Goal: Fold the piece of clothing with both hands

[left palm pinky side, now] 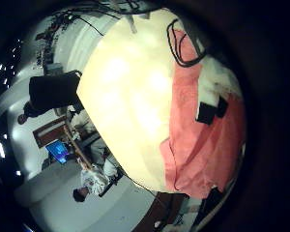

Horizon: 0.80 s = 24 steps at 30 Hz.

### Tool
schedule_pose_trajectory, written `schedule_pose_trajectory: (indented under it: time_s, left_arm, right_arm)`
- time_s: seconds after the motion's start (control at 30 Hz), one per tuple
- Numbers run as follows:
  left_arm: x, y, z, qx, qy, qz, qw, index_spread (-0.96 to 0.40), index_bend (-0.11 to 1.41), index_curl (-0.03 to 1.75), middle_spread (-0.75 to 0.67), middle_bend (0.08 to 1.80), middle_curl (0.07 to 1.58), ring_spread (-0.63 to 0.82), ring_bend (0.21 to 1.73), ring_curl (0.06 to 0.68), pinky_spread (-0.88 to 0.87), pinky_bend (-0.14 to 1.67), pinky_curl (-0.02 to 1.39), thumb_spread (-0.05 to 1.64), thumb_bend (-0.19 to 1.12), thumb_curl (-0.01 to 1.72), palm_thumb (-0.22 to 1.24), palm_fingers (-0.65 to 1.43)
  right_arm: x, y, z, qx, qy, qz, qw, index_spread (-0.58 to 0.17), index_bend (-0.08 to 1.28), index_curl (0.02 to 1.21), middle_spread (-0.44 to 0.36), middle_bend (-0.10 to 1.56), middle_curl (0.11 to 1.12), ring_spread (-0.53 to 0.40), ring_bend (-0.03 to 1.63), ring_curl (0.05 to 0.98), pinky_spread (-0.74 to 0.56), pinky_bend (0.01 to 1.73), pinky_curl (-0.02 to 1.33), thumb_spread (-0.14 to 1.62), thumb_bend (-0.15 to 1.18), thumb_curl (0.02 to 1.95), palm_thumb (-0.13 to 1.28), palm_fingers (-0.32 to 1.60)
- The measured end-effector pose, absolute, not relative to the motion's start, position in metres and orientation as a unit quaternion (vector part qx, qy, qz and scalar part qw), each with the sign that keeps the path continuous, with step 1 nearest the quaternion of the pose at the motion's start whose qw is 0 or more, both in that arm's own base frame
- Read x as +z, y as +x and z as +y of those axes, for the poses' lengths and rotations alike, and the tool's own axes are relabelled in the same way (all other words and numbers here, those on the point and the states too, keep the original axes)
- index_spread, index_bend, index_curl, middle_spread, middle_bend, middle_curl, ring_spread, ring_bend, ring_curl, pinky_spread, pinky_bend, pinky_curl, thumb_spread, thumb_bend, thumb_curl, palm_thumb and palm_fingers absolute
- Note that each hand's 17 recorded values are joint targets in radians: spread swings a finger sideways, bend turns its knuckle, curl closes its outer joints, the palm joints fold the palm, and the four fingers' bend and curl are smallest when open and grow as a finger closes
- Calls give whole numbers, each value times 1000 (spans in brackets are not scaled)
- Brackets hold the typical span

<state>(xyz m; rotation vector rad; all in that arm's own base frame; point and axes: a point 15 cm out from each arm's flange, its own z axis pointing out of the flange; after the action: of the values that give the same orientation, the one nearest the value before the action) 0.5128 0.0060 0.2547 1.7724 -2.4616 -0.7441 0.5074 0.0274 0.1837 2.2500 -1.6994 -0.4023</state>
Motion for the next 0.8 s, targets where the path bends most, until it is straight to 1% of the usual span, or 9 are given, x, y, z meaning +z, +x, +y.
schedule_pose_trajectory:
  time_s: [0.07,0.13,0.2,0.3,0.43,0.57,0.7,0.8]
  left_arm:
    - [271,514,9,-219,582,-783,1,53,76,839,84,146,864,210,906,322,95,833,407,1110,-31,492,626,-315]
    - [291,515,12,-192,598,-778,-9,105,73,748,222,135,786,324,825,284,251,767,369,1120,-31,471,600,-309]
    - [312,516,16,-161,611,-775,-19,140,79,668,322,133,712,403,765,256,353,714,338,1126,-29,456,585,-281]
    - [334,513,11,-125,613,-780,-23,171,88,566,414,133,616,478,704,229,456,653,305,1127,-25,439,572,-244]
    - [355,495,6,-109,611,-784,-21,188,99,462,469,137,516,536,648,207,520,591,280,1132,-21,422,565,-202]
    - [360,469,-3,-118,600,-791,-9,193,108,385,488,146,441,568,606,194,539,544,268,1133,-20,408,564,-171]
    - [343,440,-8,-139,590,-795,14,194,114,329,493,156,386,585,578,187,544,503,262,1133,-20,397,566,-146]
    - [324,417,-16,-155,577,-801,31,193,117,296,493,161,356,592,561,183,538,482,263,1135,-19,391,569,-131]
  right_arm:
    - [206,511,21,-132,779,-601,123,-305,435,503,18,487,466,95,632,411,303,472,589,1443,-22,301,595,-74]
    - [232,513,13,-118,778,-609,100,-307,398,479,37,441,440,123,585,385,342,432,552,1438,-17,290,572,-39]
    - [257,514,9,-103,781,-610,80,-311,367,458,44,410,422,141,551,365,368,402,521,1439,-11,282,564,-5]
    - [288,506,-1,-88,790,-604,62,-317,327,432,46,387,405,158,507,339,391,362,480,1448,-2,275,572,42]
    - [309,481,-13,-81,788,-608,54,-327,301,413,36,362,389,164,465,317,402,302,435,1489,26,273,637,106]
    - [316,452,-23,-82,786,-610,60,-339,295,406,14,334,376,161,433,300,394,246,401,1527,56,274,701,169]
    - [298,424,-26,-103,787,-603,77,-350,277,399,-21,316,369,146,402,288,392,204,376,1543,92,289,781,210]
    - [281,414,-38,-106,797,-585,105,-357,245,394,-31,285,362,137,371,280,384,199,370,1514,93,300,812,194]
